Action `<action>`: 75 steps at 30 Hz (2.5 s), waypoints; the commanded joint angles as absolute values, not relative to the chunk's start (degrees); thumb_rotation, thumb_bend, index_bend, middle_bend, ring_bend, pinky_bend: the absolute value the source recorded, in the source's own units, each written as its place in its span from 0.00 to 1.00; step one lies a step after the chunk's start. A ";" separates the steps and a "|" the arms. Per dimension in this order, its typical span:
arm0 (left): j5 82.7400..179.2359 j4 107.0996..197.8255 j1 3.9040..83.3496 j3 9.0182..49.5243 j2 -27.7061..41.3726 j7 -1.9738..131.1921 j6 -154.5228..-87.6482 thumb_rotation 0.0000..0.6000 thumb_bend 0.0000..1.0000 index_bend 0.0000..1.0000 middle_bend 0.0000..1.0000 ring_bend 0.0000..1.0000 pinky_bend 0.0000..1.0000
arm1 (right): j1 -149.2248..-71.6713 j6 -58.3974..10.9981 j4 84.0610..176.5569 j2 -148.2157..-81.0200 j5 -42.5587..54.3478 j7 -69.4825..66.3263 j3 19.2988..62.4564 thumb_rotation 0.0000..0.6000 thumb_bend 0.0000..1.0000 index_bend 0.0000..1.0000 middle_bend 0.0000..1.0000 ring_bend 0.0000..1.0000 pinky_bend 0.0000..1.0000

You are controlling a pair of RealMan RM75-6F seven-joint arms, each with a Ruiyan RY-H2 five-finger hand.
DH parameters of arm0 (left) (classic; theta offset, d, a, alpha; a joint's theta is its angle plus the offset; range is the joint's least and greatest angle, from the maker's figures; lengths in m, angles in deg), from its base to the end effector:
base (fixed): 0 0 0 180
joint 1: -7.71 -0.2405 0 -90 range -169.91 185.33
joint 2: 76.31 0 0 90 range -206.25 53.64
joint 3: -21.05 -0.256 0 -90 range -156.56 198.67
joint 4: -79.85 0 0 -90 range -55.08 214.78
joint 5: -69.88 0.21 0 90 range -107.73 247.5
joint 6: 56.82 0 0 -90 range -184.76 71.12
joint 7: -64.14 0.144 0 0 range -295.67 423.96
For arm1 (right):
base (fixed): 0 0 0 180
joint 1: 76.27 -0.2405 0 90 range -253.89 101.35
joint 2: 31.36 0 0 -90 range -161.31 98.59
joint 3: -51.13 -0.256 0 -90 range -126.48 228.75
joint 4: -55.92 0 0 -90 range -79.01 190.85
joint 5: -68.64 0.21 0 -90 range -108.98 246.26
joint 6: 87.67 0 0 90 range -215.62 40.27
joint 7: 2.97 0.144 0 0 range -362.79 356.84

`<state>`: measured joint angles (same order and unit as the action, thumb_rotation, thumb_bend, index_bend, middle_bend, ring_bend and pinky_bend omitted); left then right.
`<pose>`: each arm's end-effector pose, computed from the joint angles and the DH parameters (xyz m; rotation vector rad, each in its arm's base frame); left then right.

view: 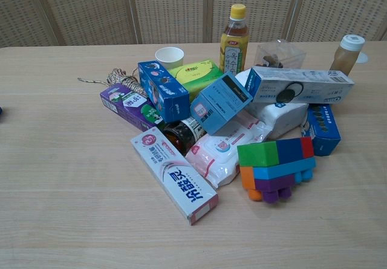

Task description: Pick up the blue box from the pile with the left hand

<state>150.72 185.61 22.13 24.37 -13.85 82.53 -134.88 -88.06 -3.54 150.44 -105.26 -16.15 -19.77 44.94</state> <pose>-0.2467 0.2210 0.1362 -1.5605 -0.8248 -0.8399 -0.2589 -0.2237 0.1100 1.4464 -0.7521 0.9484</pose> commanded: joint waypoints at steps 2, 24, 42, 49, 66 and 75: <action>150.70 185.56 22.24 24.34 -13.89 82.53 -134.54 1.00 0.13 0.08 0.08 0.04 0.00 | -87.86 -3.65 150.75 -105.16 -15.88 -19.67 45.03 0.00 0.19 0.00 0.12 0.00 0.00; 149.31 181.95 31.60 26.82 -13.52 84.27 -121.40 1.00 0.13 0.02 0.02 0.00 0.00 | -87.82 -4.19 153.56 -104.50 -15.19 -20.93 44.50 0.00 0.19 0.00 0.12 0.00 0.00; 148.41 162.19 48.54 31.30 5.99 79.35 -106.96 1.00 0.13 0.00 0.00 0.00 0.00 | -85.53 -2.39 155.58 -102.36 -13.97 -22.16 45.01 0.00 0.19 0.00 0.12 0.00 0.00; 144.64 158.11 54.07 33.37 11.03 78.59 -101.66 1.00 0.13 0.00 0.00 0.00 0.00 | -84.81 -1.79 156.36 -101.73 -13.82 -22.45 45.14 0.00 0.19 0.00 0.12 0.00 0.00; 134.62 145.47 64.45 34.57 21.72 82.85 -93.75 1.00 0.13 0.12 0.12 0.05 0.00 | -82.73 0.27 157.82 -99.82 -13.63 -22.22 45.24 0.00 0.19 0.00 0.12 0.00 0.00; 135.15 141.04 64.82 33.78 25.33 83.41 -98.20 1.00 0.14 0.58 0.66 0.62 0.49 | -82.45 0.15 157.79 -99.74 -13.55 -21.74 45.12 0.00 0.19 0.00 0.12 0.00 0.00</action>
<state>134.97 141.41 64.94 33.97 25.01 83.46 -97.69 -82.44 0.17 157.81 -99.71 -13.55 -21.77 45.14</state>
